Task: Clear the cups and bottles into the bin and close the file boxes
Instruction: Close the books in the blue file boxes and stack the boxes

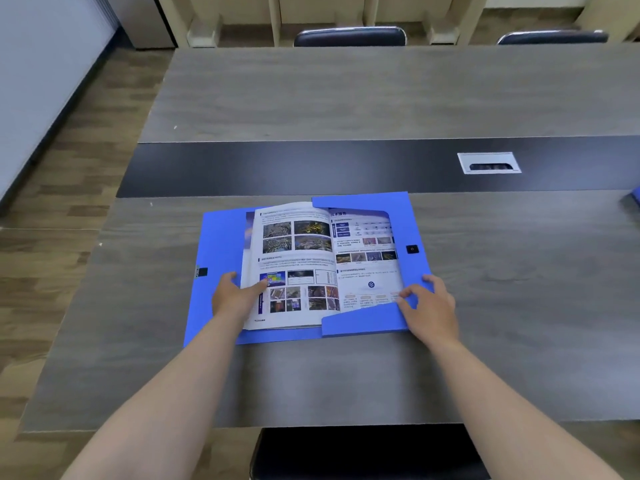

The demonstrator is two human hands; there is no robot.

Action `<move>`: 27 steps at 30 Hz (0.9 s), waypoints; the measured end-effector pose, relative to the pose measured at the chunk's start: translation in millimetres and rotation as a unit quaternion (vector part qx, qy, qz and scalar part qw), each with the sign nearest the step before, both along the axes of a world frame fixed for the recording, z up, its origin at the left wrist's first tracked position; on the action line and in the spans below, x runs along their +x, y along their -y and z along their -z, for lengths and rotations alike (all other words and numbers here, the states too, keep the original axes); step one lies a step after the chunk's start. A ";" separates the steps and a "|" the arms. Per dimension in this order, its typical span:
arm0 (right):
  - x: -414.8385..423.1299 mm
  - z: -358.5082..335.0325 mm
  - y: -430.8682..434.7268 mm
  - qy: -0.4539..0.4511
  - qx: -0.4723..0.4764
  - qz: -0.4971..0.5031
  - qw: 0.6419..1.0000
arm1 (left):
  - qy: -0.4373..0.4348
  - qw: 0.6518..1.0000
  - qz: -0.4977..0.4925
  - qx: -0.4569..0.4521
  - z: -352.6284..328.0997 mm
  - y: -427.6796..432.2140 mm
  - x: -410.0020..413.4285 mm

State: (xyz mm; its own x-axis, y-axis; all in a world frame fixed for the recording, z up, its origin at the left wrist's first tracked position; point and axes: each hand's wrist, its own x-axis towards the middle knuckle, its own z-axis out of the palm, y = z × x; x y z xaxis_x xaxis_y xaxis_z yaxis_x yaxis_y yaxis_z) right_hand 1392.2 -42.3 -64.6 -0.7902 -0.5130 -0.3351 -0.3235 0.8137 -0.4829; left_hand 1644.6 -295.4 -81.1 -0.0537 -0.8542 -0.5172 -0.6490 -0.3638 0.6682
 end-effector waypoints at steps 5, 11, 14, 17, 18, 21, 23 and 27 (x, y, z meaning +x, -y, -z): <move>-3.5 8.4 -6.1 -0.028 -0.005 0.004 1.000 | -0.079 0.996 0.026 -0.034 -2.9 -3.9 5.9; -21.1 13.4 0.8 0.002 -0.054 0.026 0.998 | -0.116 0.988 0.049 -0.085 -48.2 0.9 25.8; -26.7 14.3 3.2 0.014 -0.059 0.019 0.998 | -0.084 0.985 0.089 -0.125 -83.6 11.1 36.0; -26.7 16.8 1.7 0.027 -0.071 0.023 0.997 | -0.001 0.972 0.146 -0.186 -118.9 12.8 34.7; -25.6 17.5 1.3 0.029 -0.077 0.025 0.996 | 0.027 0.964 0.165 -0.206 -128.8 8.8 29.5; -24.4 19.6 0.7 0.029 -0.089 0.029 0.995 | 0.051 0.952 0.220 -0.208 -139.6 -15.6 -3.7; -24.6 20.4 0.7 0.027 -0.094 0.031 0.995 | 0.073 0.937 0.280 -0.193 -129.4 -35.1 -31.8; -25.0 24.2 -1.3 0.022 -0.100 0.028 0.994 | 0.149 0.889 0.391 -0.186 -94.1 -60.1 -90.2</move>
